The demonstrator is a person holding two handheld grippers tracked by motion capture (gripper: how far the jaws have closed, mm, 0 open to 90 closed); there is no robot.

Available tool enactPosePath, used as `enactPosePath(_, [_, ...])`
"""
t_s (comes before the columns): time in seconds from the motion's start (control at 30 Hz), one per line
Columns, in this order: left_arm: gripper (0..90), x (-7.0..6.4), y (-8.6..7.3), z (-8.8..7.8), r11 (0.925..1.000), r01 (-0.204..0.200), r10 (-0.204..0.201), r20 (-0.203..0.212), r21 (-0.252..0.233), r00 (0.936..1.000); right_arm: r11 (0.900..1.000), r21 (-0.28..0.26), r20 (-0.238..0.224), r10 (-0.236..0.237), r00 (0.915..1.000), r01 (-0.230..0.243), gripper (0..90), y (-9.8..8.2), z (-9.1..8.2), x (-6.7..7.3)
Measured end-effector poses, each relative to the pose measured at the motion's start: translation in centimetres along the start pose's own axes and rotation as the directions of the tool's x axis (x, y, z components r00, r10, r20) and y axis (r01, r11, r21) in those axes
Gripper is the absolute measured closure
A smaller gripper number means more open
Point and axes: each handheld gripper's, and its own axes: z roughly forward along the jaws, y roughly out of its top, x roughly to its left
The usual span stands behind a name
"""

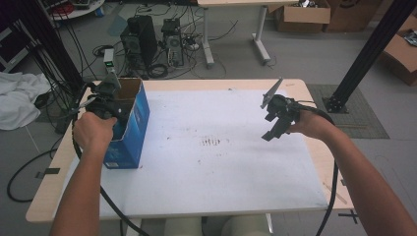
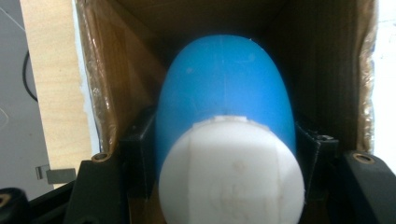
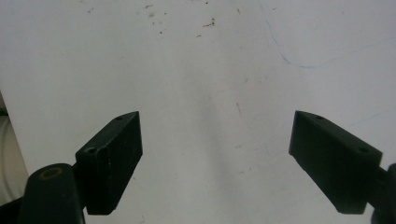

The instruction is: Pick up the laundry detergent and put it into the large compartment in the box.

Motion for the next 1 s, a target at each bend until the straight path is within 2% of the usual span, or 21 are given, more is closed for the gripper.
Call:
enactPosePath(0.6, [34.9,-0.07,0.02,-0.03,1.0,0.001,-0.001,0.017,0.01,0.9999,1.0,0.0,-0.002,-0.007,1.0,0.007,17.3,0.14,0.03,0.07])
enactPosePath(0.9, [34.2,0.12,-0.07,-0.39,0.9998,0.017,-0.017,0.023,-0.011,0.9996,1.0,0.005,-0.006,-0.008,1.0,0.008,17.2,0.29,0.17,0.2])
enactPosePath(1.0, [34.1,0.09,-0.1,-0.62,0.9997,0.012,-0.011,0.022,-0.021,0.9997,1.0,0.004,-0.007,-0.006,1.0,0.006,17.1,0.33,0.18,0.21])
